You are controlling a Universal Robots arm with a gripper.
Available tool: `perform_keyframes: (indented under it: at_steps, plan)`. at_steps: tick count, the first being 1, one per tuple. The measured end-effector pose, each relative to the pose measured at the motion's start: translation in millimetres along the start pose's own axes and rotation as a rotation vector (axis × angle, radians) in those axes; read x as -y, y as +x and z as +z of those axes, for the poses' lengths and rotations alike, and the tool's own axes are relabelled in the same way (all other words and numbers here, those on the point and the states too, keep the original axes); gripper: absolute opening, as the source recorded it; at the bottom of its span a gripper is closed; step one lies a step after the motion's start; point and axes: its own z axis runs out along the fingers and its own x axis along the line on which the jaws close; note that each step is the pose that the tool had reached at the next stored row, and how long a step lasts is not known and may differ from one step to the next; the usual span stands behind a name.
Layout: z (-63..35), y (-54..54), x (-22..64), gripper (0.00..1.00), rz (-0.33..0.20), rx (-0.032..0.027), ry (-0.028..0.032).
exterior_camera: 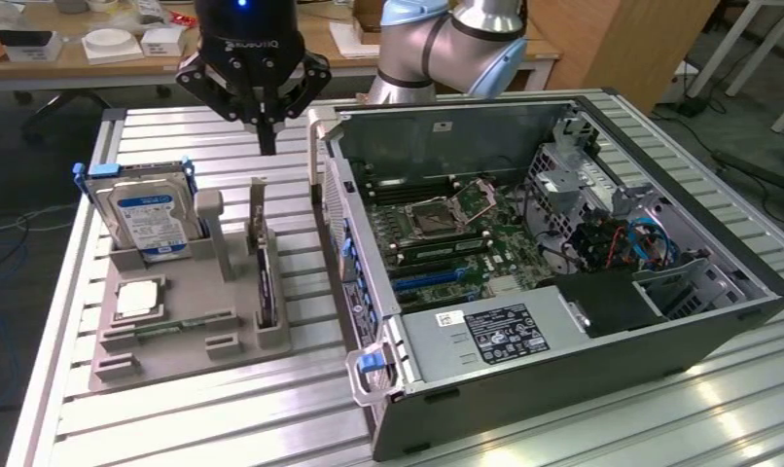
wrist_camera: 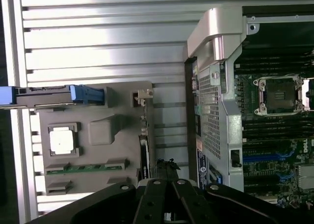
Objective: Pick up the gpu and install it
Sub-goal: 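Reach for the gpu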
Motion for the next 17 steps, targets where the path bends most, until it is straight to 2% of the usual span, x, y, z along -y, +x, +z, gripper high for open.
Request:
perform_keyframes:
  at_steps: [17]
  plan:
    - [-0.7,25.4,1.9,0.1,0.0,0.0,0.0]
